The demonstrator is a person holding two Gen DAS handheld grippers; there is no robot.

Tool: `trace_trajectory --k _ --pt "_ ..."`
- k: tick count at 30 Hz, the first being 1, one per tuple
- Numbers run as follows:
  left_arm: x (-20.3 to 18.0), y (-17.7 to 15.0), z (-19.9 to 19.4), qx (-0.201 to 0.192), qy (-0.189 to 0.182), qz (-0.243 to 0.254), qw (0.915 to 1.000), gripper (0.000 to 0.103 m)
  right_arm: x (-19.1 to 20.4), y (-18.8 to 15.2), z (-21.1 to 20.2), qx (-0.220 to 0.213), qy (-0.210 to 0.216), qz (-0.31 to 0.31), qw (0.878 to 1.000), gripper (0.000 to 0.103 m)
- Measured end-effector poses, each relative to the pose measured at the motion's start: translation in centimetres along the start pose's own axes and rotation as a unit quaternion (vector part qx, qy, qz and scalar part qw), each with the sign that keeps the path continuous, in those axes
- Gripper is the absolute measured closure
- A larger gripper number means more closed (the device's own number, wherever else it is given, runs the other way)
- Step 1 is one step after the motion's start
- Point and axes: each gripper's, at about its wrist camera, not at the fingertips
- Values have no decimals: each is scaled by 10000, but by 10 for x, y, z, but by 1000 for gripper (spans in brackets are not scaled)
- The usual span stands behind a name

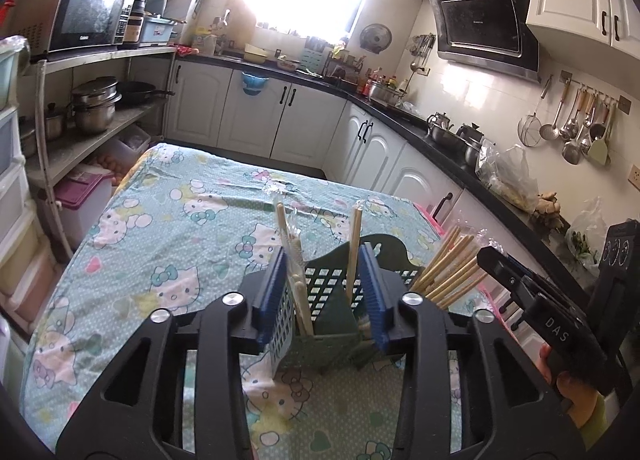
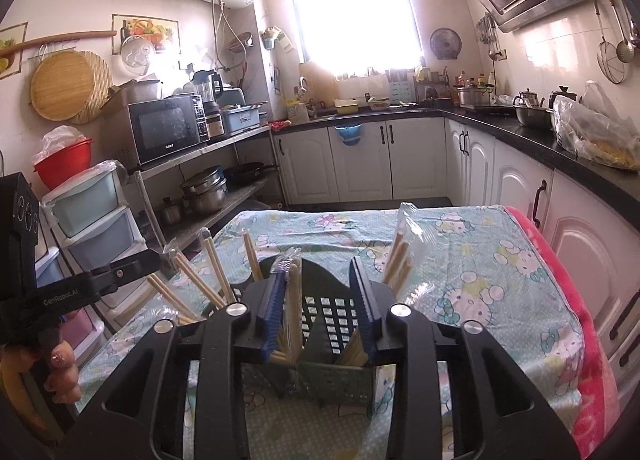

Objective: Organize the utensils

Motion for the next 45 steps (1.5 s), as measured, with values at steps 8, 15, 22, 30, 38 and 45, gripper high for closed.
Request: trace_trajectory --k 8,15,22,30,38,45 --pt "-1 -12 -16 -36 -29 -27 10000 59 0 -15 -13 35 -37 -48 10000 60" --pt "-1 -31 -28 -34 -34 -42 10000 45 1 -31 -25 65 -70 -89 9999 52" --pt "-2 -48 -36 10 -11 38 10000 30 3 -54 -38 116 -72 -113 9998 40" --pt "-3 -75 -38 163 60 90 9998 15 9 -80 -51 178 -145 -166 9996 24" --pt "1 -98 -36 205 61 -31 9998 11 12 -104 -54 284 -211 -130 9993 14" --pt "-2 -120 -30 199 144 21 9997 11 15 -116 -56 267 -316 -161 9990 8"
Point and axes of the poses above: each gripper's, at about its wrist camera, not at the fingertips, and z roughly the way its jaws point, x to its left, y to its top, and after that the axes turned 13 degrees about x, right-handed
